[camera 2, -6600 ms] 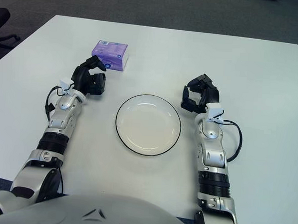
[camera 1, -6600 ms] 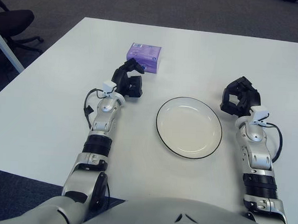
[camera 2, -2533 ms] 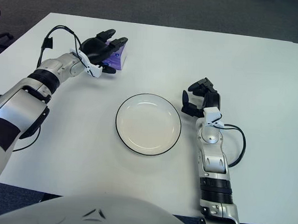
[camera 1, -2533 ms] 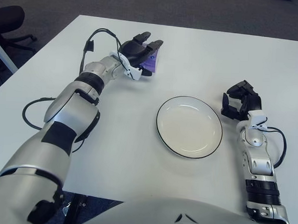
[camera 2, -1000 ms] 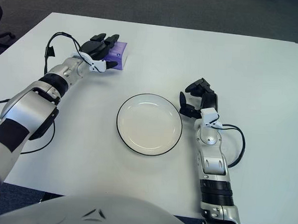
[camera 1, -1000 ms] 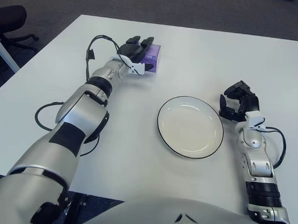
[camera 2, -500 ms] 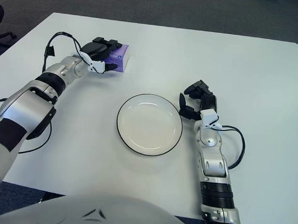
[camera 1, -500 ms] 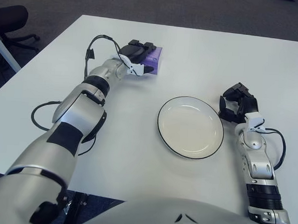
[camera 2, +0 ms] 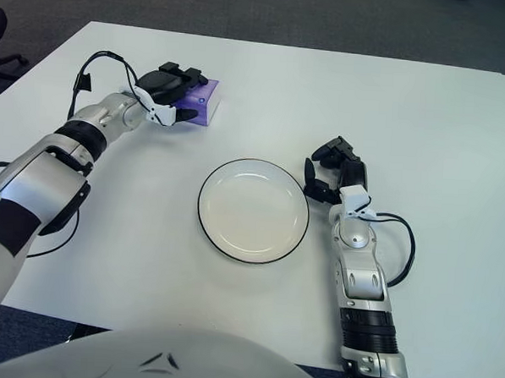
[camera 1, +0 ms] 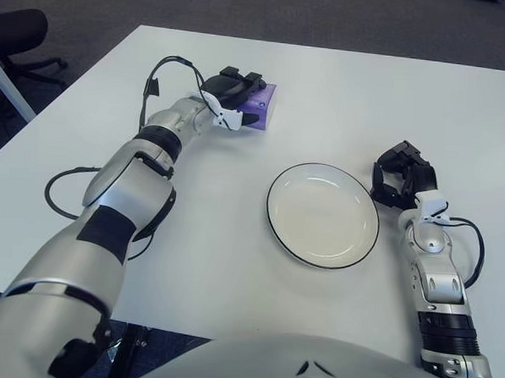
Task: Put the tissue paper into the plate.
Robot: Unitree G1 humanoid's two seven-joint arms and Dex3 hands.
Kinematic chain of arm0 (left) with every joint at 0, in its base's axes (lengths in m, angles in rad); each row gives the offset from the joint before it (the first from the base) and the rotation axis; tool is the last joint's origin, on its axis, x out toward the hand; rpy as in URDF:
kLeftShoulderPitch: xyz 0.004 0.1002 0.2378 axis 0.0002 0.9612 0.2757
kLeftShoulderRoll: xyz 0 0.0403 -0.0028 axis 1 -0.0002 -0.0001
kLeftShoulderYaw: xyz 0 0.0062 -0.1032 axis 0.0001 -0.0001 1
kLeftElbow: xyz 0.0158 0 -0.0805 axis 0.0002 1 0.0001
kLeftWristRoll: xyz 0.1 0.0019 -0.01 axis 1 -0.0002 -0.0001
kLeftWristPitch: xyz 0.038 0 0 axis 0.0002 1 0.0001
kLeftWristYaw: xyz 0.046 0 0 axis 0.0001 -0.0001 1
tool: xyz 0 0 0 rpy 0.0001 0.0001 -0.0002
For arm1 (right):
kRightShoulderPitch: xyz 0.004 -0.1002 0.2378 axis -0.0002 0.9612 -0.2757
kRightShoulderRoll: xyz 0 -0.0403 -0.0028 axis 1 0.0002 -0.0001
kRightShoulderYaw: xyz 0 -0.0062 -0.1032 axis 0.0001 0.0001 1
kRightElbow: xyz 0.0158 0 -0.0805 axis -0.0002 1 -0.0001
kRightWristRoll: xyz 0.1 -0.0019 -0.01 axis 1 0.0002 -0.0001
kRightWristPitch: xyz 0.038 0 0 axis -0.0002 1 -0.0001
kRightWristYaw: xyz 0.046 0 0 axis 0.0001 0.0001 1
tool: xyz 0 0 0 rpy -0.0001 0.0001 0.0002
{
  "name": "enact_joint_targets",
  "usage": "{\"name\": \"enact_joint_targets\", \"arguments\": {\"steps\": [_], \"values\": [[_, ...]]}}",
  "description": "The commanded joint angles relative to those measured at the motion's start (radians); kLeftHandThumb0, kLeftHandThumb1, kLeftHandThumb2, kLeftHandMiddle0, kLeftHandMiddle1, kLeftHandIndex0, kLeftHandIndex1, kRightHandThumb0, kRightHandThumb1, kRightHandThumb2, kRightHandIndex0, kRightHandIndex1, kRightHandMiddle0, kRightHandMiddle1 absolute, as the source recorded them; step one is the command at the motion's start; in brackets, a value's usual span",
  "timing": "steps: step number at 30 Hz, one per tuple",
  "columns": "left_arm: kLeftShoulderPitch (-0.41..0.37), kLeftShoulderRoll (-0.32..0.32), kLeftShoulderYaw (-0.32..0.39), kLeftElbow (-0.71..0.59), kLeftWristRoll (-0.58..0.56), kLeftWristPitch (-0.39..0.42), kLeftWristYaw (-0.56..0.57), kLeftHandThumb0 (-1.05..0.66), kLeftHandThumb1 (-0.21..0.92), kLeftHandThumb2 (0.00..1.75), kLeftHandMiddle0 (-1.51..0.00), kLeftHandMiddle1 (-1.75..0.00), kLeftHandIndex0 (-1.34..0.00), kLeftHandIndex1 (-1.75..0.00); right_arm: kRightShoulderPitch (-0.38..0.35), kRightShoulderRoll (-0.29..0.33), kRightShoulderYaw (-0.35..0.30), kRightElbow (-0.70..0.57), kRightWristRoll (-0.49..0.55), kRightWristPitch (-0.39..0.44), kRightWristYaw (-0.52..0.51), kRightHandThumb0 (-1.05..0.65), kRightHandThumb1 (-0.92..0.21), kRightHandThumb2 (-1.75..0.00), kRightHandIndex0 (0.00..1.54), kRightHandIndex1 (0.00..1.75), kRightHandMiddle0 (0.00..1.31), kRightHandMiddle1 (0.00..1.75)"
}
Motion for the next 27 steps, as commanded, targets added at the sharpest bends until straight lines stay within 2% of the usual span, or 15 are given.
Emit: {"name": "enact_joint_targets", "arguments": {"steps": [1, 3, 8, 16, 27], "values": [[0.090, 0.059, -0.044, -0.043, 0.031, -0.095, -0.050, -0.96, 0.92, 0.99, -0.28, -1.08, 0.00, -1.04, 0.186, 0.085, 0.022, 0.076, 0.003, 0.018, 0.002, -0.44, -0.43, -1.17, 0.95, 1.75, 0.52, 1.75], [0.118, 0.098, -0.043, -0.092, 0.016, -0.152, -0.076, -0.97, 0.92, 1.00, -0.26, -1.07, 0.00, -1.04, 0.186, 0.081, 0.022, 0.070, 0.003, 0.023, 0.005, -0.44, -0.43, -1.17, 0.95, 1.75, 0.52, 1.75], [0.165, 0.154, -0.030, -0.174, -0.018, -0.228, -0.128, -0.99, 0.92, 1.00, -0.24, -1.06, 0.00, -1.04, 0.187, 0.078, 0.021, 0.067, 0.007, 0.028, 0.012, -0.44, -0.44, -1.17, 0.96, 1.75, 0.52, 1.75], [0.220, 0.212, -0.012, -0.284, -0.061, -0.261, -0.200, -1.01, 0.92, 0.97, -0.23, -1.04, 0.00, -1.02, 0.176, 0.076, 0.013, 0.082, 0.006, 0.024, 0.014, -0.44, -0.44, -1.16, 0.96, 1.75, 0.52, 1.75], [0.308, 0.281, 0.017, -0.479, -0.095, -0.269, -0.256, -1.00, 0.92, 0.94, -0.26, -1.00, 0.00, -0.87, 0.168, 0.055, 0.019, 0.096, -0.022, 0.015, 0.016, -0.45, -0.42, -1.19, 0.98, 1.75, 0.53, 1.75]]}}
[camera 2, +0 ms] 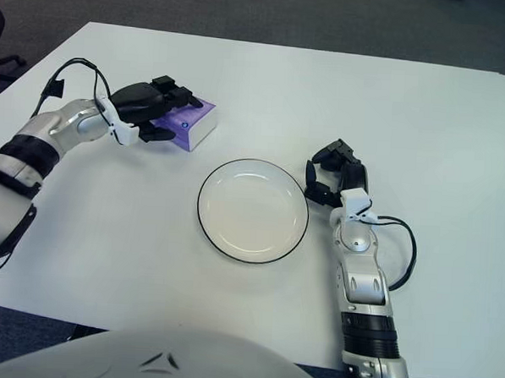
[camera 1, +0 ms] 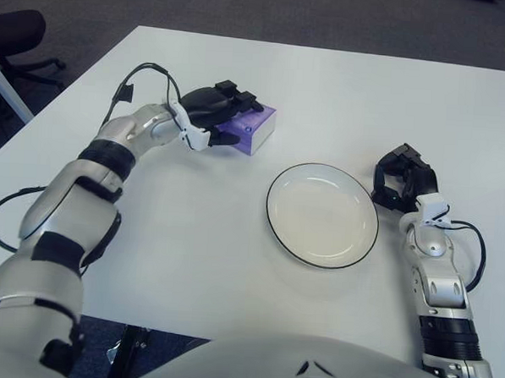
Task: Put the tissue paper into the plate.
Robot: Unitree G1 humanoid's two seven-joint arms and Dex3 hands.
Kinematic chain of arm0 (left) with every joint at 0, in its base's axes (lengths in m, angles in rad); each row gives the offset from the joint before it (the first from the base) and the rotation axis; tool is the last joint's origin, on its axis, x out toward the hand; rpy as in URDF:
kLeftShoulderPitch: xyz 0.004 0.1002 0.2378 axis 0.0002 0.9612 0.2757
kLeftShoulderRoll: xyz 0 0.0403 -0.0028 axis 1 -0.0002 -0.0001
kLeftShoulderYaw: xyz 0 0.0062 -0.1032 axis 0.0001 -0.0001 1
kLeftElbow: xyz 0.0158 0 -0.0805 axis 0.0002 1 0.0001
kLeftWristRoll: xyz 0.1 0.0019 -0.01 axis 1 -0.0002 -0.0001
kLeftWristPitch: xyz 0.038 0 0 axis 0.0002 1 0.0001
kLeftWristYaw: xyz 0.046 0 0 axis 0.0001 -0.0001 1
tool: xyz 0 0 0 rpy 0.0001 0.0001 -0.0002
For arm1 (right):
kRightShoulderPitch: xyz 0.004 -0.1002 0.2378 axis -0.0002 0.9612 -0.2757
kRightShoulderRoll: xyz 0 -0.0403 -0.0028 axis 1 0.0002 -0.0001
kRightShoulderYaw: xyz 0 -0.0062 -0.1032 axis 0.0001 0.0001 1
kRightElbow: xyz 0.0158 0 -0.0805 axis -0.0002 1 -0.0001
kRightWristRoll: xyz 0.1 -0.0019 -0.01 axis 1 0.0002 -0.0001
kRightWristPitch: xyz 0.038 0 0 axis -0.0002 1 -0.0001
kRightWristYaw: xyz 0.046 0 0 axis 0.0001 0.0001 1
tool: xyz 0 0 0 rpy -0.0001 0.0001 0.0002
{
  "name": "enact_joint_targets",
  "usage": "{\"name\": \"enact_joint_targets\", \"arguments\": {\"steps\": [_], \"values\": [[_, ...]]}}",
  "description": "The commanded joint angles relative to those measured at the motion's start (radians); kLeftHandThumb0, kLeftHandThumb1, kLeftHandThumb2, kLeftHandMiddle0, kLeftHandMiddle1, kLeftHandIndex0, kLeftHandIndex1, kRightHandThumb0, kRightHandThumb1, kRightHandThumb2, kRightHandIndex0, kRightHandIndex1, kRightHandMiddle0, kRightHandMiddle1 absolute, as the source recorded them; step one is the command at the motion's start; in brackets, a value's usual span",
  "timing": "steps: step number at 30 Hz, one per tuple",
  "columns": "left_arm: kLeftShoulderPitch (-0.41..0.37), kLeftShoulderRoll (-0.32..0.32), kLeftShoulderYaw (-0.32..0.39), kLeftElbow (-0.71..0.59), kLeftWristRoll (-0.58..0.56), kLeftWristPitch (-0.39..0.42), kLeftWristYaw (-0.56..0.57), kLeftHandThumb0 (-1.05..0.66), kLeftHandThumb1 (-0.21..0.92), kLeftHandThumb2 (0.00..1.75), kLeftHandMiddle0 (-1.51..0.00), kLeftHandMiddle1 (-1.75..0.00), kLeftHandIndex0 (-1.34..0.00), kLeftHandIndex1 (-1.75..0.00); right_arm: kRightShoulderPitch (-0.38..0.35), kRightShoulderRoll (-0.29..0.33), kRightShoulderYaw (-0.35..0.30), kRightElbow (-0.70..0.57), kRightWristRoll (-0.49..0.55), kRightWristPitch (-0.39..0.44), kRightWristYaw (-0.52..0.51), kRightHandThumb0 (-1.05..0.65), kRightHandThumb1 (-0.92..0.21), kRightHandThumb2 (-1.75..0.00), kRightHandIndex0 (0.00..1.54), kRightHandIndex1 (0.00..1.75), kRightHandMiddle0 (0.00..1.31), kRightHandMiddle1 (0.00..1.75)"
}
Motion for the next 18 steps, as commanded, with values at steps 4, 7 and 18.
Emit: {"name": "enact_joint_targets", "arguments": {"steps": [4, 7, 18], "values": [[0.085, 0.024, -0.006, -0.088, 0.036, 0.001, -0.051, -1.00, 0.92, 0.96, -0.27, -0.97, 0.00, -0.85, 0.150, 0.058, 0.019, 0.105, -0.010, 0.021, 0.011, -0.45, -0.42, -1.19, 0.99, 1.75, 0.53, 1.75], [0.091, 0.024, 0.002, -0.104, 0.042, 0.011, -0.042, -1.01, 0.92, 0.99, -0.27, -0.95, 0.00, -0.86, 0.150, 0.059, 0.019, 0.105, -0.009, 0.022, 0.011, -0.45, -0.42, -1.19, 0.99, 1.75, 0.53, 1.75], [0.091, -0.002, 0.015, -0.117, 0.221, 0.050, 0.317, -1.03, 0.92, 1.02, -0.11, -0.75, 0.00, -0.83, 0.153, 0.052, 0.020, 0.103, -0.007, 0.028, 0.022, -0.45, -0.41, -1.20, 0.99, 1.75, 0.54, 1.75]]}}
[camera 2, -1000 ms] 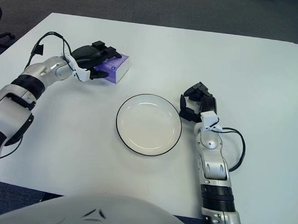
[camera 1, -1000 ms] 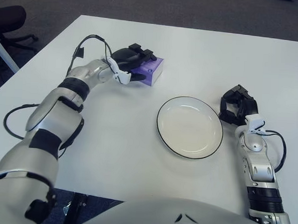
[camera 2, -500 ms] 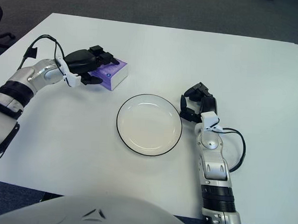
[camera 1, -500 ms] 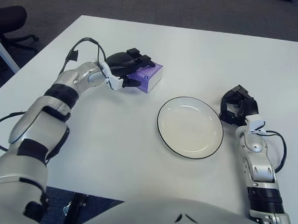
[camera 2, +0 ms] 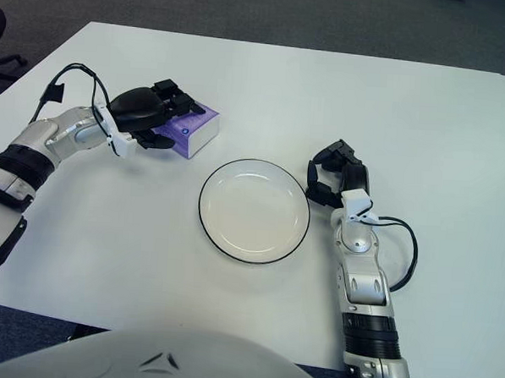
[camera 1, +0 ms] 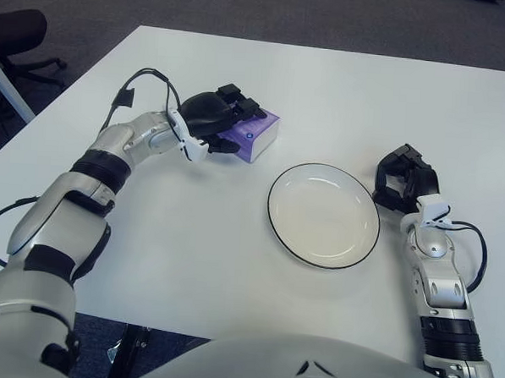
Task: Put the tissue paper into the plate.
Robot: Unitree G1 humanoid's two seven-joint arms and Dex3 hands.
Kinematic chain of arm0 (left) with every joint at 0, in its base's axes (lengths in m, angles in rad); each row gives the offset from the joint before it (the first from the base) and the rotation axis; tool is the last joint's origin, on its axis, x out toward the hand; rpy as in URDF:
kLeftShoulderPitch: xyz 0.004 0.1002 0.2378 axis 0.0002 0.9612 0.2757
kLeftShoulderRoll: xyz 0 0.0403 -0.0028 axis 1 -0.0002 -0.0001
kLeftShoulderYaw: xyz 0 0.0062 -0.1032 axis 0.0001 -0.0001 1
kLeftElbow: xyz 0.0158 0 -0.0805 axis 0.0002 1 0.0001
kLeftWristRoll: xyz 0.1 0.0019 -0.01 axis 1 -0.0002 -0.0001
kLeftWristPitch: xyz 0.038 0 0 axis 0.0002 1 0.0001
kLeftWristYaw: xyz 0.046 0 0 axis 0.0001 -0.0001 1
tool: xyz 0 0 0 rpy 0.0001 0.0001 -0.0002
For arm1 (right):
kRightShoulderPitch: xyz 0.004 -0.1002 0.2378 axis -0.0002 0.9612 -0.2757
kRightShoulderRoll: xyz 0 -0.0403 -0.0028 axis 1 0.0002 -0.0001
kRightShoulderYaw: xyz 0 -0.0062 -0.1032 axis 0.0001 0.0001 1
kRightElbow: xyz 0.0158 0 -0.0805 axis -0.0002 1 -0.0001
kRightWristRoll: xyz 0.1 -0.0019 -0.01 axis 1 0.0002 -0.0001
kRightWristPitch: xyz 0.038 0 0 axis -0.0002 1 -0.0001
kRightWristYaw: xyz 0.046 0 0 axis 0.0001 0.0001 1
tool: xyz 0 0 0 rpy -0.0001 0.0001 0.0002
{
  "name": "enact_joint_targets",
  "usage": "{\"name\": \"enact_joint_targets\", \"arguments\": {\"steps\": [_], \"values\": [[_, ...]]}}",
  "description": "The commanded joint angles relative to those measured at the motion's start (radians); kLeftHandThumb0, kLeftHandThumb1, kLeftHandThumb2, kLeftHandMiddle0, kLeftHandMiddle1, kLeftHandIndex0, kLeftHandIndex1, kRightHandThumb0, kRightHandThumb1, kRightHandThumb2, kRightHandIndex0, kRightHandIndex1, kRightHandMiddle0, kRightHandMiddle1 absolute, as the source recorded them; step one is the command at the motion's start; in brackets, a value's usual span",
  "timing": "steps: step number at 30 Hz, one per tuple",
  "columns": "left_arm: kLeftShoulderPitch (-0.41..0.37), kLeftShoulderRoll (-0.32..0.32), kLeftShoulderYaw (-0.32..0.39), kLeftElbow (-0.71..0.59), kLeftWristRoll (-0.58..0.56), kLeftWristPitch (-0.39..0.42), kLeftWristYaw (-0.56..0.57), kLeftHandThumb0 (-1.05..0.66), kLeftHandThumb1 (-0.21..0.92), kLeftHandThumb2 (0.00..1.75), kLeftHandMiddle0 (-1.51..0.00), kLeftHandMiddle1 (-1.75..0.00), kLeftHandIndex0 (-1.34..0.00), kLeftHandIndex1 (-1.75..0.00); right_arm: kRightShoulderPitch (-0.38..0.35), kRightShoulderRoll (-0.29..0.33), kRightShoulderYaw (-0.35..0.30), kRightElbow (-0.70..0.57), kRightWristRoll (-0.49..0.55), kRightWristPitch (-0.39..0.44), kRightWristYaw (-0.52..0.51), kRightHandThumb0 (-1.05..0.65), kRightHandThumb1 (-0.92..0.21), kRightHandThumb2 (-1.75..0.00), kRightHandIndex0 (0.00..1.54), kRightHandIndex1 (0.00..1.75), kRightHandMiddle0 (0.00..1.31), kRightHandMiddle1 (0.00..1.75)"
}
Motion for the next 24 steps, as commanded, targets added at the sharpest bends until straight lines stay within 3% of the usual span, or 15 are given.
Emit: {"name": "enact_joint_targets", "arguments": {"steps": [1, 7, 10, 16, 24], "values": [[0.027, -0.007, -0.002, -0.017, 0.088, 0.028, 0.148, -1.03, 0.92, 1.02, -0.09, -0.72, 0.00, -0.81, 0.150, 0.057, 0.022, 0.100, -0.006, 0.035, 0.017, -0.45, -0.41, -1.19, 0.98, 1.75, 0.53, 1.75], [0.036, -0.027, 0.000, -0.011, 0.157, 0.064, 0.334, -1.04, 0.92, 1.01, -0.03, -0.60, 0.00, -0.68, 0.149, 0.056, 0.020, 0.103, -0.004, 0.037, 0.024, -0.45, -0.42, -1.19, 0.97, 1.75, 0.53, 1.75], [0.042, -0.038, 0.002, -0.005, 0.178, 0.076, 0.426, -1.05, 0.92, 1.03, -0.01, -0.43, 0.00, -0.52, 0.148, 0.052, 0.022, 0.105, -0.006, 0.034, 0.028, -0.45, -0.42, -1.19, 0.98, 1.75, 0.53, 1.75], [0.042, -0.050, -0.001, 0.019, 0.180, 0.070, 0.507, -1.05, 0.92, 1.02, 0.00, -0.10, 0.00, -0.26, 0.149, 0.048, 0.027, 0.105, -0.012, 0.029, 0.032, -0.45, -0.41, -1.19, 0.98, 1.75, 0.53, 1.75], [0.043, -0.061, -0.004, 0.036, 0.168, 0.076, 0.527, -1.05, 0.92, 0.91, 0.00, 0.00, 0.00, -0.07, 0.148, 0.042, 0.030, 0.109, -0.020, 0.030, 0.035, -0.45, -0.40, -1.21, 0.99, 1.75, 0.54, 1.75]]}}
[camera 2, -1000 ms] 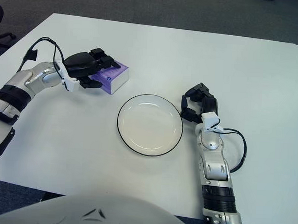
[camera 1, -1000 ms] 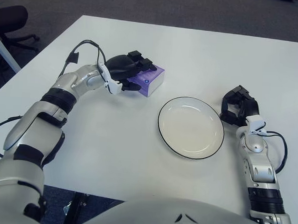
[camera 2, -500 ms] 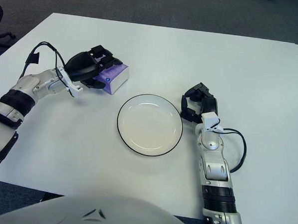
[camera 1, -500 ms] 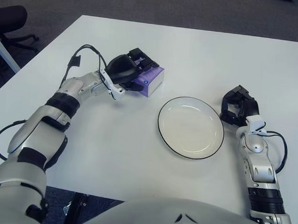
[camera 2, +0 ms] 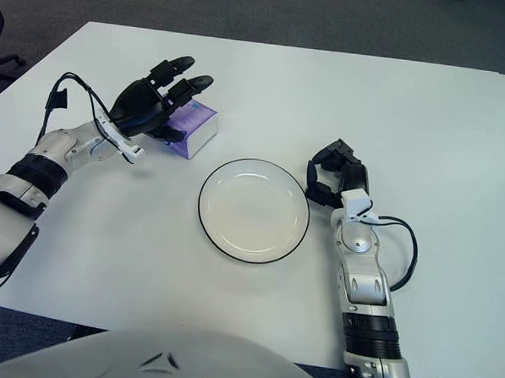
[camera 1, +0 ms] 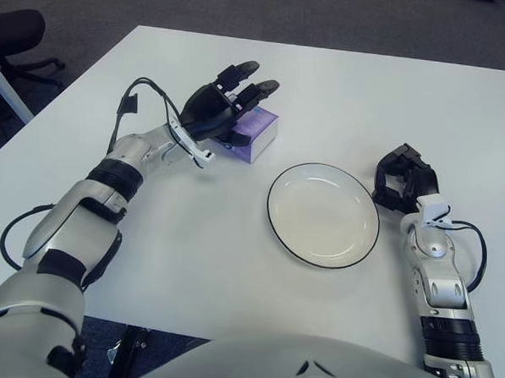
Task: Put the tissue paper into the plate.
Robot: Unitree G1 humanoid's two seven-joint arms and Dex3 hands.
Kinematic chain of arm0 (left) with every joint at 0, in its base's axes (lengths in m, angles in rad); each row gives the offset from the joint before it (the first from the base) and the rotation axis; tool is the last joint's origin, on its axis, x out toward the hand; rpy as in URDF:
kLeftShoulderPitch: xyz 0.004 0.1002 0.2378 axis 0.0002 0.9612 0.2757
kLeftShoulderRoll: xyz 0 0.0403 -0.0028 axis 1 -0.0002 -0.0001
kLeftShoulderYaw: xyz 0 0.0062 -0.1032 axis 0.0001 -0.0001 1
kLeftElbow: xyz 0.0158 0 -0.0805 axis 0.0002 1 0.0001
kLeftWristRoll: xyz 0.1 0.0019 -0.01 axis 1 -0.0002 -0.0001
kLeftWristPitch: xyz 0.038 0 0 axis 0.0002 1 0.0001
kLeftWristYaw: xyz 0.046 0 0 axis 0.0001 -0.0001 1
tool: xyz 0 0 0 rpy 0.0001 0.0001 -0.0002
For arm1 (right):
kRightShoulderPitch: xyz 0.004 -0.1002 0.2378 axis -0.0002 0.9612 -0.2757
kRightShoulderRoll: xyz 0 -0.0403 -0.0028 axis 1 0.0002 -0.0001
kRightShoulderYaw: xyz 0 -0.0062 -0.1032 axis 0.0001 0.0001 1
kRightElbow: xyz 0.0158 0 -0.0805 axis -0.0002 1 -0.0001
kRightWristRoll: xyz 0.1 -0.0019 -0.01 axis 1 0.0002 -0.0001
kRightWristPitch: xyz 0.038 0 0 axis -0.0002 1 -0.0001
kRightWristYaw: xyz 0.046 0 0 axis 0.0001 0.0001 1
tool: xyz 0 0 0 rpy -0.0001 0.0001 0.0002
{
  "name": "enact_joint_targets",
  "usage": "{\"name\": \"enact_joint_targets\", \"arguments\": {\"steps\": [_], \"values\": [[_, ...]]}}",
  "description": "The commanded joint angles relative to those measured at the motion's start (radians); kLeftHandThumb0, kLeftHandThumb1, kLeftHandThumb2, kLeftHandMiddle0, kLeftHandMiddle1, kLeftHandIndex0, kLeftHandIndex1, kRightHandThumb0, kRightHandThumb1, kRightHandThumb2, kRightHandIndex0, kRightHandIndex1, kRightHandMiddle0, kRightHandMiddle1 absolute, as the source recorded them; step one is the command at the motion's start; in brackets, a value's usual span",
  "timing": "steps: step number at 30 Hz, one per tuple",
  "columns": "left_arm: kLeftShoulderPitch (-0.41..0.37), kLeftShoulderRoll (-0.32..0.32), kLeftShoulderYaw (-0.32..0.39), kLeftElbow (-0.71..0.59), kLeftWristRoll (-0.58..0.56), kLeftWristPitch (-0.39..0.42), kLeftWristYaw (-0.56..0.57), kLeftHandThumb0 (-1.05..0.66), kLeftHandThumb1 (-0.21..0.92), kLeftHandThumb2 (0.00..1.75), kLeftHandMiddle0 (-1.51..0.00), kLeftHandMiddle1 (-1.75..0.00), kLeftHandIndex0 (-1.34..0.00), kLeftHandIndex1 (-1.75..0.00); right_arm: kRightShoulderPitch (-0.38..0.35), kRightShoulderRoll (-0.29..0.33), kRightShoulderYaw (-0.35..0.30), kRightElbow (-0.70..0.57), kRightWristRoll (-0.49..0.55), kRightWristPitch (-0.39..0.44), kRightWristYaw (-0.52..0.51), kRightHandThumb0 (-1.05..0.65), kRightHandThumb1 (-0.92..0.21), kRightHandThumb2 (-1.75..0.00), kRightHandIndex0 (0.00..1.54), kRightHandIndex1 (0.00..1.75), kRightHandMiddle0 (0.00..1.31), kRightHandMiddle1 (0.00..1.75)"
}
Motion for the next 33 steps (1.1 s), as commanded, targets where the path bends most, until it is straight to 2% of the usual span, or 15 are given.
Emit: {"name": "enact_joint_targets", "arguments": {"steps": [1, 11, 16, 19, 24, 28, 33], "values": [[0.020, -0.005, 0.002, 0.015, 0.004, 0.012, 0.018, -1.05, 0.92, 0.88, 0.00, 0.00, 0.00, -0.05, 0.147, 0.046, 0.029, 0.108, -0.021, 0.031, 0.017, -0.45, -0.40, -1.21, 0.99, 1.75, 0.54, 1.75], [0.009, -0.008, -0.015, 0.024, 0.014, 0.031, -0.018, -1.05, 0.92, 0.81, 0.00, 0.00, 0.00, 0.00, 0.146, 0.045, 0.034, 0.107, -0.031, 0.036, 0.012, -0.46, -0.38, -1.24, 1.00, 1.75, 0.56, 1.75], [-0.018, -0.009, -0.039, 0.059, 0.014, 0.007, -0.067, -1.05, 0.92, 0.83, 0.00, 0.00, 0.00, 0.00, 0.146, 0.042, 0.035, 0.108, -0.030, 0.037, 0.015, -0.46, -0.38, -1.24, 1.00, 1.75, 0.56, 1.75], [-0.039, -0.005, -0.046, 0.090, -0.027, -0.049, -0.174, -1.05, 0.92, 0.82, 0.00, 0.00, 0.00, 0.00, 0.147, 0.038, 0.037, 0.108, -0.034, 0.035, 0.017, -0.46, -0.37, -1.24, 1.01, 1.75, 0.57, 1.75], [-0.078, -0.004, -0.044, 0.146, -0.118, -0.126, -0.436, -1.05, 0.92, 0.76, 0.00, 0.00, 0.00, 0.00, 0.148, 0.034, 0.039, 0.106, -0.036, 0.036, 0.020, -0.46, -0.37, -1.24, 1.02, 1.75, 0.57, 1.75], [-0.113, -0.018, -0.046, 0.196, -0.173, -0.142, -0.616, -1.05, 0.92, 0.67, 0.00, 0.00, 0.00, 0.00, 0.148, 0.030, 0.040, 0.107, -0.034, 0.038, 0.024, -0.46, -0.38, -1.24, 1.01, 1.75, 0.56, 1.75], [-0.140, -0.041, -0.050, 0.241, -0.216, -0.133, -0.741, -1.05, 0.92, 0.55, 0.00, 0.00, 0.00, 0.00, 0.148, 0.025, 0.043, 0.112, -0.034, 0.035, 0.028, -0.46, -0.39, -1.23, 0.99, 1.75, 0.56, 1.75]]}}
